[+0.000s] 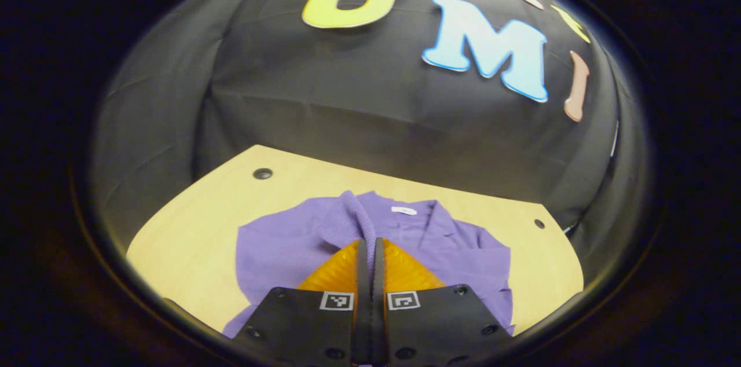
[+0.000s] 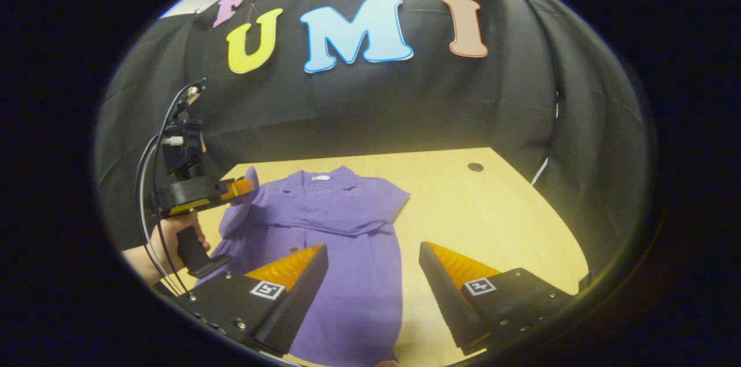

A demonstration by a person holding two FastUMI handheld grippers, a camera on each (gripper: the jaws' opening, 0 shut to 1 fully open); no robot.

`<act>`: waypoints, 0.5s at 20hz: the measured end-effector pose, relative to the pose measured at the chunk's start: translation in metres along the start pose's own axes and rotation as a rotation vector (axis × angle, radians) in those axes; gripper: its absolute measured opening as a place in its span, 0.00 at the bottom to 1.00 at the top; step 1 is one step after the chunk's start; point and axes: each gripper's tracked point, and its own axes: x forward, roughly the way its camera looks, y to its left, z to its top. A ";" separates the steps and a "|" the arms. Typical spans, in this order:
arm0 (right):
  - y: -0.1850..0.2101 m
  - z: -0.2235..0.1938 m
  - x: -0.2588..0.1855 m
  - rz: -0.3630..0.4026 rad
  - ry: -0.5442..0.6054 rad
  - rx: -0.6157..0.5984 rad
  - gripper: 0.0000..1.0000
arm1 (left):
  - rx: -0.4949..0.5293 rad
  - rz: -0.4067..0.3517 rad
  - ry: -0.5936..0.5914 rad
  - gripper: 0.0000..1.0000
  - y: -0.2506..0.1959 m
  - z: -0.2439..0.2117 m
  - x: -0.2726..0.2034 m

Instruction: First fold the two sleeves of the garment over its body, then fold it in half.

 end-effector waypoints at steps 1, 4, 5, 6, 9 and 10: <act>-0.006 0.000 -0.001 -0.012 0.001 -0.002 0.96 | 0.025 -0.029 0.009 0.07 -0.018 -0.005 0.003; -0.021 -0.006 -0.005 -0.037 0.012 -0.001 0.96 | 0.100 -0.089 0.024 0.07 -0.062 -0.014 0.014; -0.026 -0.008 -0.007 -0.045 0.015 0.003 0.96 | 0.120 -0.107 0.031 0.07 -0.073 -0.017 0.019; -0.031 -0.012 -0.009 -0.050 0.022 0.007 0.96 | 0.143 -0.121 0.031 0.07 -0.084 -0.019 0.022; -0.041 -0.018 -0.012 -0.054 0.032 0.026 0.96 | 0.210 -0.151 0.045 0.07 -0.112 -0.026 0.032; -0.044 -0.019 -0.013 -0.054 0.032 0.029 0.96 | 0.226 -0.159 0.049 0.07 -0.121 -0.029 0.034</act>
